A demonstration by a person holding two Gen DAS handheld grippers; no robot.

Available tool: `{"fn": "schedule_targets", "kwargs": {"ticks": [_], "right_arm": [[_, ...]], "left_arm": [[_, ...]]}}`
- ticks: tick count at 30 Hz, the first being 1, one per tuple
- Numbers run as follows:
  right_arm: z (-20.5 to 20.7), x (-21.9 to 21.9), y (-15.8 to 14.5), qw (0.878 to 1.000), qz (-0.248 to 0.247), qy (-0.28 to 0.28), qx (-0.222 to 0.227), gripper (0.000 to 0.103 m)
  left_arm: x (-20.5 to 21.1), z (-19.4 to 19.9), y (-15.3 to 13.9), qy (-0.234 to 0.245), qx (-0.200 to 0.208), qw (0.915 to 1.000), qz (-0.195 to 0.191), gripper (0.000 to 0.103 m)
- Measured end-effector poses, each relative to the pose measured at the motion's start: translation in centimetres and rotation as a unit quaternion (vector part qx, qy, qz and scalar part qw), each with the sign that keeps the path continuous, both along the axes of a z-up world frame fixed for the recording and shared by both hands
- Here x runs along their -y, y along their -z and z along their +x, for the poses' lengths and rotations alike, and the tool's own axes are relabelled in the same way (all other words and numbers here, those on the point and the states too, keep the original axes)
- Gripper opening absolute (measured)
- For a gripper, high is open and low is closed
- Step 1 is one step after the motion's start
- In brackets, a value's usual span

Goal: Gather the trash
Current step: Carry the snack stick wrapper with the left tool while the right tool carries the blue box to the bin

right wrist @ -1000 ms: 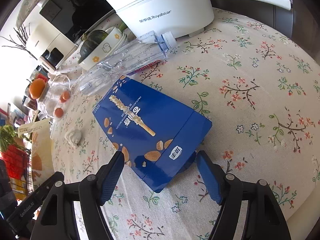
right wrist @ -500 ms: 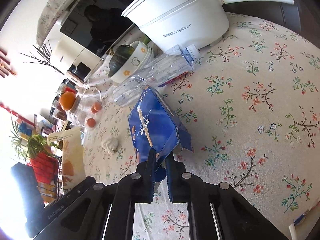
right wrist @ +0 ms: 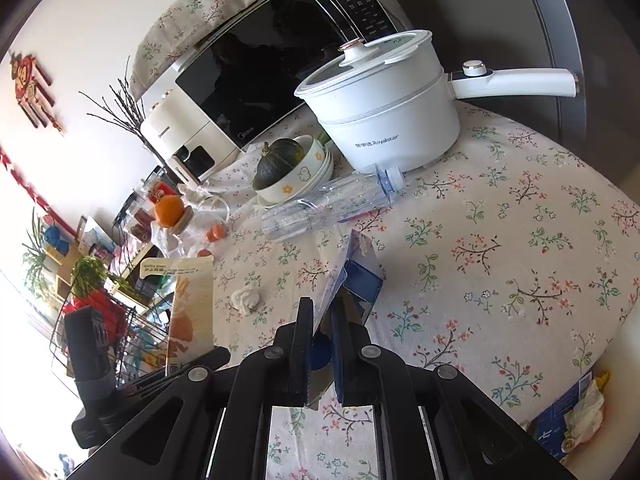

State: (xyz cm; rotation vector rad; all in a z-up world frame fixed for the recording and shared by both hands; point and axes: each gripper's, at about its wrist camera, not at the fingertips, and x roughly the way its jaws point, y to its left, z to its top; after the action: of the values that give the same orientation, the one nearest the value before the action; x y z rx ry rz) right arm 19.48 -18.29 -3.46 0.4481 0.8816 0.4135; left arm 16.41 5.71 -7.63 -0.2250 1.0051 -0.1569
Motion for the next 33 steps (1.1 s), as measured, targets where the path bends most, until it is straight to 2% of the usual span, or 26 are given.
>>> {"fn": "schedule_targets", "kwargs": {"ticks": [6, 23, 33], "right_arm": [[-1.9, 3.0, -1.4, 1.0, -0.009, 0.016, 0.006, 0.003], [-7.8, 12.1, -4.9, 0.996, -0.027, 0.075, 0.031, 0.003], [-12.0, 18.1, -5.6, 0.992, -0.041, 0.118, 0.029, 0.003]], "left_arm": [[2.2, -0.7, -0.4, 0.033, 0.007, 0.9994, -0.005, 0.013], [9.7, -2.7, -0.9, 0.108, 0.021, 0.9939, 0.003, 0.013], [15.8, -3.9, -1.0, 0.163, 0.019, 0.9865, 0.001, 0.013]]}}
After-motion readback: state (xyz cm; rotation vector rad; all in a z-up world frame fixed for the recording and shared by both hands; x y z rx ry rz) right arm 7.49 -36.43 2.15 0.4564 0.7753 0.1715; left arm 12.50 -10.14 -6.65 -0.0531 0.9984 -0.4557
